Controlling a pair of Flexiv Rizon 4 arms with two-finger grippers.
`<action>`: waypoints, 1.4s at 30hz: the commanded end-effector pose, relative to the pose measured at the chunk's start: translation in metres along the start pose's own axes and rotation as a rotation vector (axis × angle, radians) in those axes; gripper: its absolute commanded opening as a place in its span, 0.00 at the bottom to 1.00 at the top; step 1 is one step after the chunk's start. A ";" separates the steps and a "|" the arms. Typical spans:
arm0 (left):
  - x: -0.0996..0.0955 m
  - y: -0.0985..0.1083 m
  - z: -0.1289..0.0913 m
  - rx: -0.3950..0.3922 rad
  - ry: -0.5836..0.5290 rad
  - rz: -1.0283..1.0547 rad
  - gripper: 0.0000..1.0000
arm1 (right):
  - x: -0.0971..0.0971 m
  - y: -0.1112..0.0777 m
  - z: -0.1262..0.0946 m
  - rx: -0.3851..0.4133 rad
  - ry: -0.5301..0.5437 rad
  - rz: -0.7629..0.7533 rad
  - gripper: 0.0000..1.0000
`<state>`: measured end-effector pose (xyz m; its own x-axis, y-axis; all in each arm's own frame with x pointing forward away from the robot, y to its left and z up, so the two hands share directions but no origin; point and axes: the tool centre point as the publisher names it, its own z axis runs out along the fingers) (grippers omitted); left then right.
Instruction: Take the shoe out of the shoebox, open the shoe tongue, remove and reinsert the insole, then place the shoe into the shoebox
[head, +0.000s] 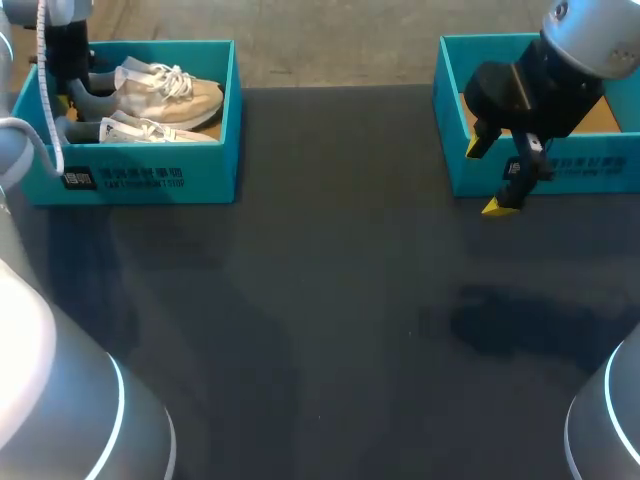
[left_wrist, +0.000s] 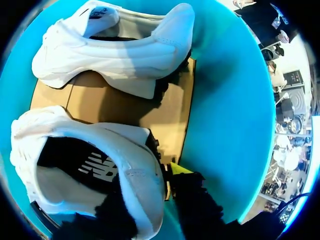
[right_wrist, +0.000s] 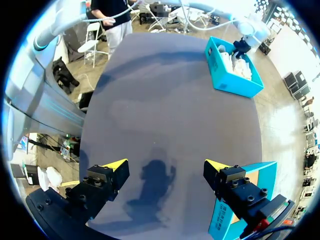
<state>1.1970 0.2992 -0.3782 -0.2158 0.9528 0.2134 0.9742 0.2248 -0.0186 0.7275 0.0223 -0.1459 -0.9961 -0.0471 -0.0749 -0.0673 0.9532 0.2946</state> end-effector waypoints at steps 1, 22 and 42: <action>-0.001 0.008 -0.003 0.019 0.006 0.002 1.00 | -0.001 0.001 0.001 0.003 0.002 0.001 1.00; 0.022 -0.008 -0.073 0.029 -0.089 -0.016 1.00 | -0.001 0.001 0.001 0.003 0.002 0.001 1.00; 0.024 -0.036 -0.129 0.022 -0.119 -0.088 1.00 | -0.001 0.001 0.001 0.003 0.002 0.001 1.00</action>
<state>1.1778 0.2898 -0.2466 -0.3084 0.9458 0.1016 0.9466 0.3156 -0.0652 0.7275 0.0222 -0.1459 -0.9961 -0.0469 -0.0749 -0.0670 0.9533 0.2946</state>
